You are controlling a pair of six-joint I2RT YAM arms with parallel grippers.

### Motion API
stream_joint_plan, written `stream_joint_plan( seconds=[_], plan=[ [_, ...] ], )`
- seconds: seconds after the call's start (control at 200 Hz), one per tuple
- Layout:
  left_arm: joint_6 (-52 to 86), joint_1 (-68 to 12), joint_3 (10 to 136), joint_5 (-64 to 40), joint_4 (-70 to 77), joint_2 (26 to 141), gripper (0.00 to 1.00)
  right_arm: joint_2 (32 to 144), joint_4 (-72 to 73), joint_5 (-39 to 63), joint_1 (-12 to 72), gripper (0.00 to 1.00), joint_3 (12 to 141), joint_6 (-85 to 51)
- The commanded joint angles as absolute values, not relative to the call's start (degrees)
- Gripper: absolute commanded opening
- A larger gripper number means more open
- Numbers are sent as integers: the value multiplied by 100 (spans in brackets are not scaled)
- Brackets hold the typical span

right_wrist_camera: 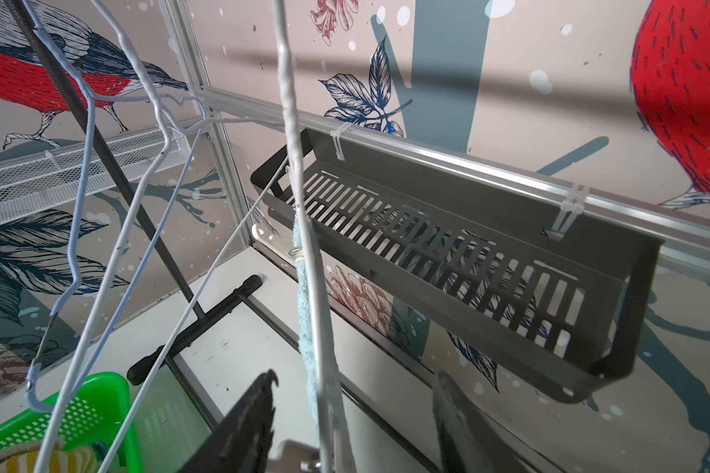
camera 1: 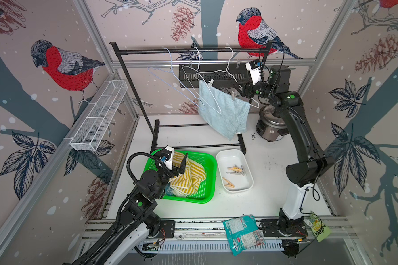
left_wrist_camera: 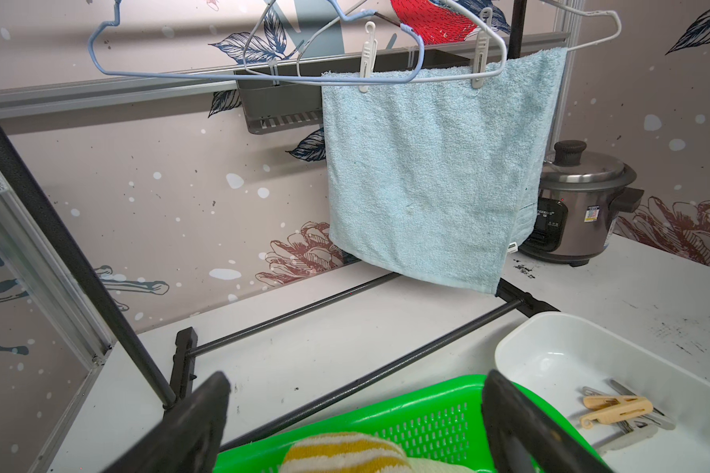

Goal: Remove the clothespins securing towels to the hanger
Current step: Pick up the hanger from the clothesline.

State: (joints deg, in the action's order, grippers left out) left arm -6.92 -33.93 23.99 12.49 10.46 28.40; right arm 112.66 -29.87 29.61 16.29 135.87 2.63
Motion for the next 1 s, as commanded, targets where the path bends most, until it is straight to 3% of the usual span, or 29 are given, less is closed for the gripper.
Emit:
stream_joint_plan(
  seconds=[0.0, 0.11, 0.31, 0.51, 0.996],
  plan=[
    [-727, -3379, 2419, 1417, 1077, 2797, 95, 11424, -2684, 3237, 1634, 48, 13779, 68],
    [-790, -3384, 2422, 1505, 1003, 2732, 95, 11500, -2637, 3339, 1643, 34, 13781, 43],
    [-915, -3381, 2408, 1660, 954, 2593, 95, 11564, -2772, 3297, 1699, 29, 13781, 252],
    [-1022, -3384, 2497, 1740, 811, 2566, 95, 11603, -2866, 3215, 1750, 2, 13781, 360],
    [-905, -3384, 2518, 1749, 840, 2524, 98, 10652, -2123, 2951, 1793, 0, 13395, 221]
  ],
)
